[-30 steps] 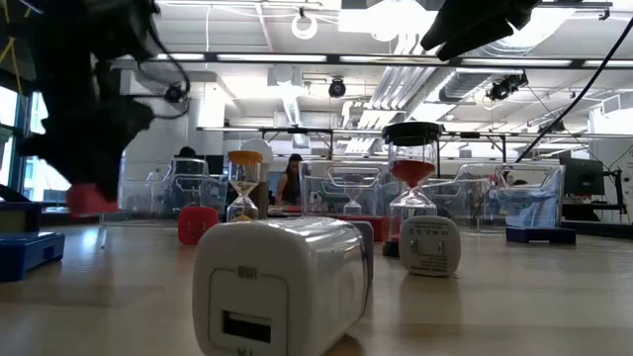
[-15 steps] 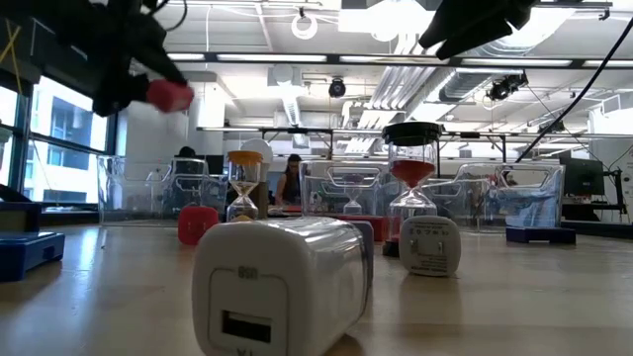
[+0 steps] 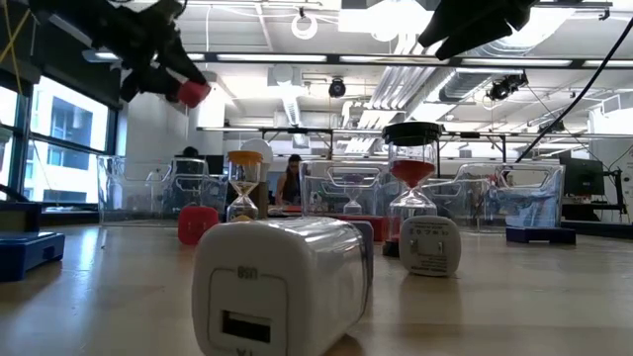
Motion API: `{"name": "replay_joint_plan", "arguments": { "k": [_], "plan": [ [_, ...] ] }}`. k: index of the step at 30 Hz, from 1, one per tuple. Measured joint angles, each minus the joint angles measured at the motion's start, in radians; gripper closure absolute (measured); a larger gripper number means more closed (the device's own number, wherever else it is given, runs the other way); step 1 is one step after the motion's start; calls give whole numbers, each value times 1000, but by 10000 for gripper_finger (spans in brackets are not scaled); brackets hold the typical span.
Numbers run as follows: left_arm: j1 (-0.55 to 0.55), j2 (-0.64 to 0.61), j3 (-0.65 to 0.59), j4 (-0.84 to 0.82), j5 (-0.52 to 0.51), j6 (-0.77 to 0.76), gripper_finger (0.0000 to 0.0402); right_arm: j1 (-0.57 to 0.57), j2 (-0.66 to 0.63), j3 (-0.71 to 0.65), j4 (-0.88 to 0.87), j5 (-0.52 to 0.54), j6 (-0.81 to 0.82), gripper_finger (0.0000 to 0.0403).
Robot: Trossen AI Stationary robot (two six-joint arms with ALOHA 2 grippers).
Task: Pick & Place Office items
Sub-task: Put the left pink charger adapter into the left transparent bin
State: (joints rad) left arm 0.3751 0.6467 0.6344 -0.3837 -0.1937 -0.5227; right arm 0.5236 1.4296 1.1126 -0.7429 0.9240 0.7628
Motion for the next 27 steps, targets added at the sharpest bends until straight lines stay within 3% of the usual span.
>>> {"name": "replay_joint_plan", "arguments": {
  "k": [4,14,19,27],
  "plan": [
    [142,47,38,-89,0,109,227,0,0,0,0,0,0,70],
    [442,228,48,-136,125,118,227,0,0,0,-1,0,-7,70],
    [521,362,48,-132,213,170,227,0,0,0,-1,0,-8,70],
    [564,538,56,-132,213,160,227,0,0,0,-2,0,-9,70]
  ]
}}
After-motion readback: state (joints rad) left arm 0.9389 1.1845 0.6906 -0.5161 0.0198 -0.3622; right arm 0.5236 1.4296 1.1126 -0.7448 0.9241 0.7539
